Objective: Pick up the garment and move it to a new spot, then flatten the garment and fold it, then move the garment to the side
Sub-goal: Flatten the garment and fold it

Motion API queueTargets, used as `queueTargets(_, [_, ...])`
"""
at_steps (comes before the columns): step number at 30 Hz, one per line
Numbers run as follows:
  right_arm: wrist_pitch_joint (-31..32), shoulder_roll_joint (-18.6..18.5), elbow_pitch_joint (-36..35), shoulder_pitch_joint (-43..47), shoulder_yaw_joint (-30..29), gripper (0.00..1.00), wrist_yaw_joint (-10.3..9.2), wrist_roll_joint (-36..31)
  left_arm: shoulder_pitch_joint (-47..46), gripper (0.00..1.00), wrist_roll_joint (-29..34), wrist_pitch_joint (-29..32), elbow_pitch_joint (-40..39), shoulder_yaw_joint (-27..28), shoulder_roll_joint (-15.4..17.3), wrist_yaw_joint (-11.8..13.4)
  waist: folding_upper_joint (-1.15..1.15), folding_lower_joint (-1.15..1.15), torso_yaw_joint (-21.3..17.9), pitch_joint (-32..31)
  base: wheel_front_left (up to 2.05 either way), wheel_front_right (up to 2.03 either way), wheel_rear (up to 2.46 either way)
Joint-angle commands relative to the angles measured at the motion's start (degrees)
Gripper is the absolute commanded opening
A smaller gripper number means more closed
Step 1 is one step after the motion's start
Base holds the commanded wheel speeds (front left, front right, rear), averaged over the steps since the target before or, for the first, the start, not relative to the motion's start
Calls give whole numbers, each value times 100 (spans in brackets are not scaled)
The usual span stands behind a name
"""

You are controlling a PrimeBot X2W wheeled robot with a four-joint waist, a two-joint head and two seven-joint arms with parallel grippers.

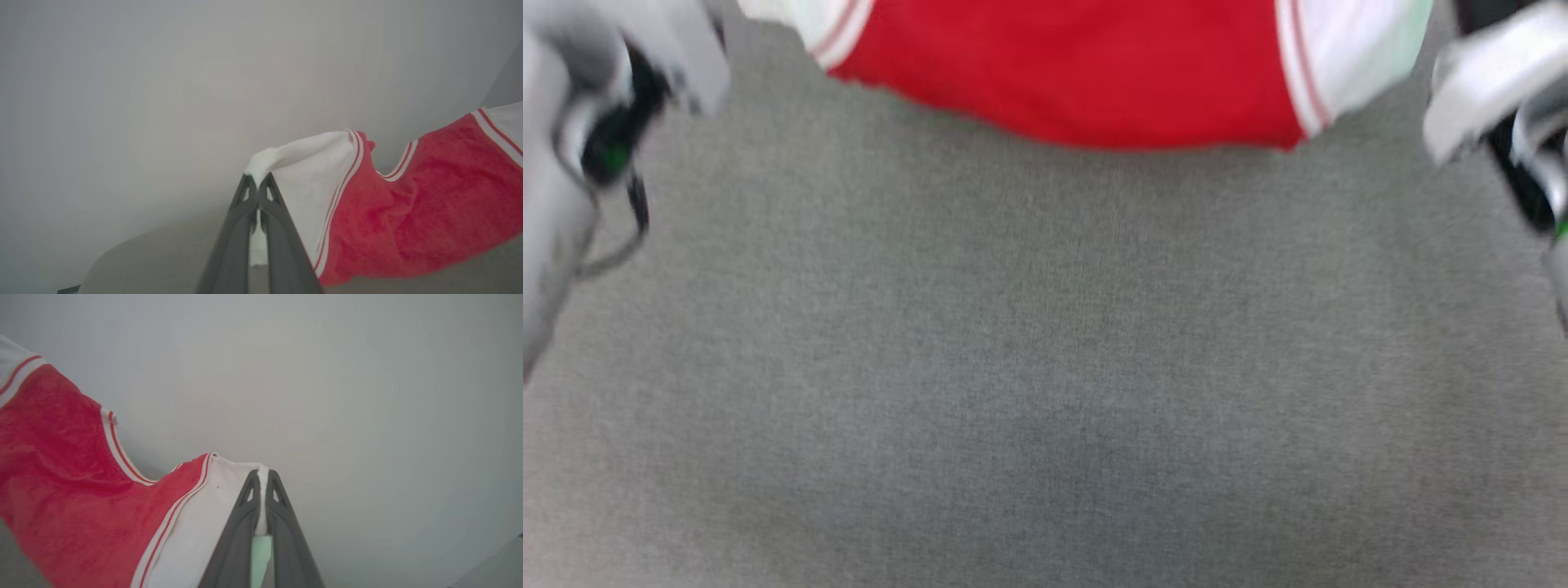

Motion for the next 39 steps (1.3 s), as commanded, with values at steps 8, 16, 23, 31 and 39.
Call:
queueTargets(8, [445,-718,-1288,1788,491,0,-10,911,1763,0,-492,461,-961,-303,636,209,0,0,-180,-1152,0,0,0])
queueTargets(16, [504,-1504,-2638,3598,757,0,-11,928,3863,0,-1055,532,-3108,-652,1979,736,0,0,-310,-1677,0,0,0])
queueTargets(23, [645,-2269,-3443,4880,890,0,-11,847,5309,0,-1507,110,-4417,-920,2924,1403,0,0,-334,-1766,0,0,0])
queueTargets(31, [848,-2669,-3776,5646,985,0,-11,974,5837,0,-1684,-133,-4560,-1032,3059,1915,0,0,-302,-1687,0,0,0])
queueTargets(39, [1285,-2526,-3681,6024,1110,0,-10,1349,5917,0,-1738,-325,-4224,-993,2877,2029,0,0,-286,-1546,0,0,0])
